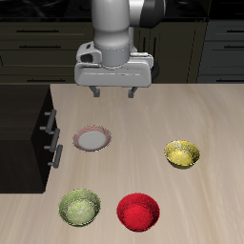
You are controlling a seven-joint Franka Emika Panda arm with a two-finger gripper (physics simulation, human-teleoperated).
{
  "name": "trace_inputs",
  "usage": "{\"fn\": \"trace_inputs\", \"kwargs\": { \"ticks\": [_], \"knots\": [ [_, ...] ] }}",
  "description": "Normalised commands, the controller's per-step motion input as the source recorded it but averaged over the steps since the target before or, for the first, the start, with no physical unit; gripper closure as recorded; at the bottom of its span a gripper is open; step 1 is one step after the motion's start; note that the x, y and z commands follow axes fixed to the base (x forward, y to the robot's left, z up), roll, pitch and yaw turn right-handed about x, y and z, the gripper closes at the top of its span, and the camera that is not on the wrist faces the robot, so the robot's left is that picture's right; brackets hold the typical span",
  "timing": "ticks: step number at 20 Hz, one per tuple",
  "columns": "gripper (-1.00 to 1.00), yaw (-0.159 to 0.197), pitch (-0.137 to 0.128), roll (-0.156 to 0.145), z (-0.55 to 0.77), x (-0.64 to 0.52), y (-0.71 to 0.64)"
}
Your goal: Open the middle drawer of the wooden cabinet
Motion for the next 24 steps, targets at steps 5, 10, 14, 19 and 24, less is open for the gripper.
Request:
{"fn": "trace_inputs", "kwargs": {
  "ticks": [5,10,14,19,24],
  "knots": [
    [-1.00,0.023,-0.009,-0.018,-0.02,0.08,-0.02],
    [-1.00,0.015,0.006,-0.030,-0.05,0.16,-0.08],
    [-1.00,0.006,0.019,-0.025,-0.09,0.19,-0.06],
    [-1.00,0.004,0.005,-0.008,-0.05,0.14,-0.04],
    [-1.00,0.013,0.008,-0.008,-0.02,0.14,0.01]
  ]
}}
